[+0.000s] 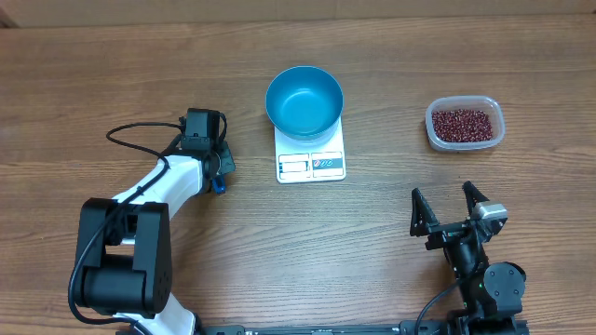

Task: Scoop item into bowl and weigh 150g on scale
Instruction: 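Move left gripper over red scoop and grasp its blue handle, then lift red scoop with left gripper and carry it toward the scale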

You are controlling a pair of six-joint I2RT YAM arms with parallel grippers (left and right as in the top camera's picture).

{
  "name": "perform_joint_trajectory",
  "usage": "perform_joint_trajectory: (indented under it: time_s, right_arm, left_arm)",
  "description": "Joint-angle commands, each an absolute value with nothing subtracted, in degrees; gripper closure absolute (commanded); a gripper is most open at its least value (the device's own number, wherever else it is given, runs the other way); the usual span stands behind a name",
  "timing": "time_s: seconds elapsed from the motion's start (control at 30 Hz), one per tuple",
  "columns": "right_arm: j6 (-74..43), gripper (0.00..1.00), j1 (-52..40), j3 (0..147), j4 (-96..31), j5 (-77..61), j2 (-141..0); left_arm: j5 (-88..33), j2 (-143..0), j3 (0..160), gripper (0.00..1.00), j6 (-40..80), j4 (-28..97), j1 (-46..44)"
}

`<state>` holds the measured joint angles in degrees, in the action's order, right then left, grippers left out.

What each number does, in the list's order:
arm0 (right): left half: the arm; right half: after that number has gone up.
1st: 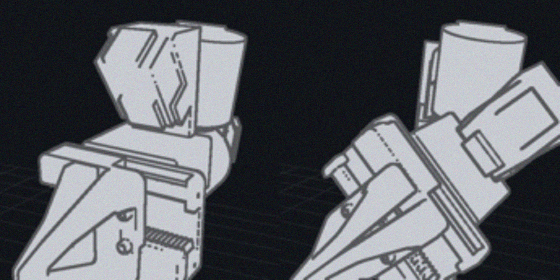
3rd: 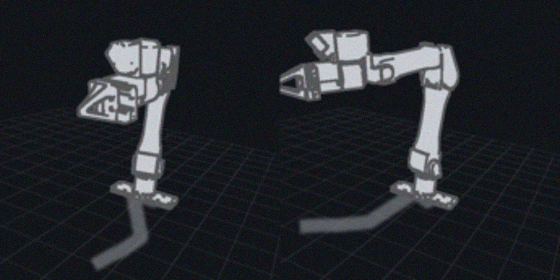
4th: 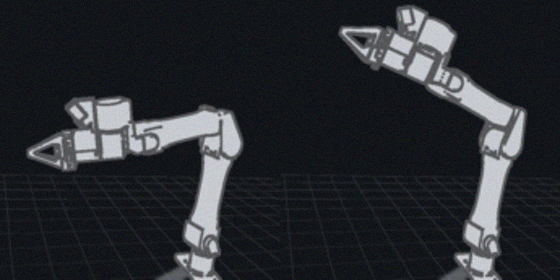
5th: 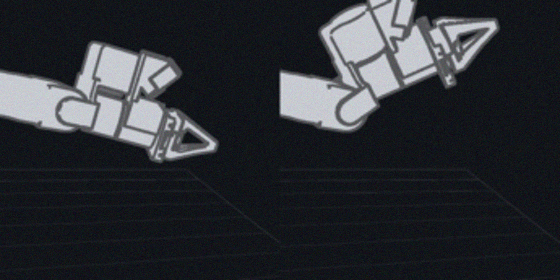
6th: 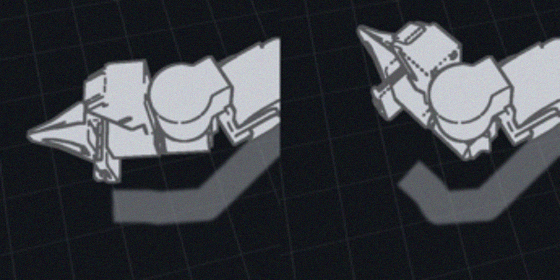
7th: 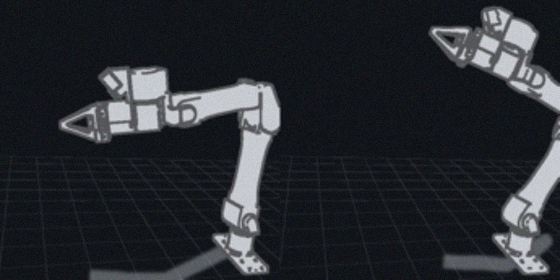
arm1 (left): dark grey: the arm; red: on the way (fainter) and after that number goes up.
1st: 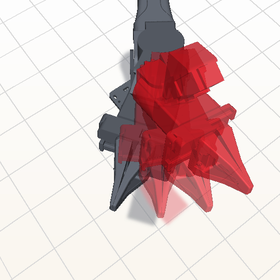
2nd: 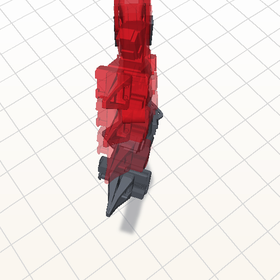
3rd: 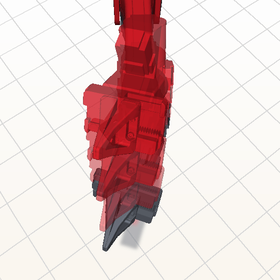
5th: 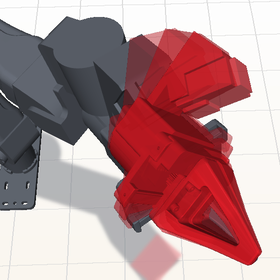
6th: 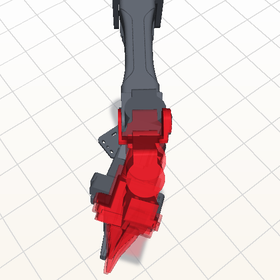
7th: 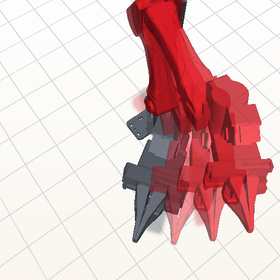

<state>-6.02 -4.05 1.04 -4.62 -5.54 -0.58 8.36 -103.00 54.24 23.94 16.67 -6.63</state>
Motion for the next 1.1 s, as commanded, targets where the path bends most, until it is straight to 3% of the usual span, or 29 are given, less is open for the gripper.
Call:
perform_joint_trajectory:
  time_s: [0.0,0.73,1.07]
  right_arm:
    - [-6.4,0.0,-3.8,0.4,-4.4,-5.0,-0.2]
    - [-6.4,0.0,-3.8,0.4,-4.4,-5.0,-0.2]
    - [-6.4,0.0,-3.8,0.4,-4.4,-5.0,-0.2]
  left_arm:
    - [7.2,-103.9,55.6,0.96,24.9,16.5,-6.4]
    - [2.9,-92.2,62.2,0.96,29.3,24.2,-6.8]
    - [2.9,-85.1,62.2,0.96,34.1,24.4,-12.7]
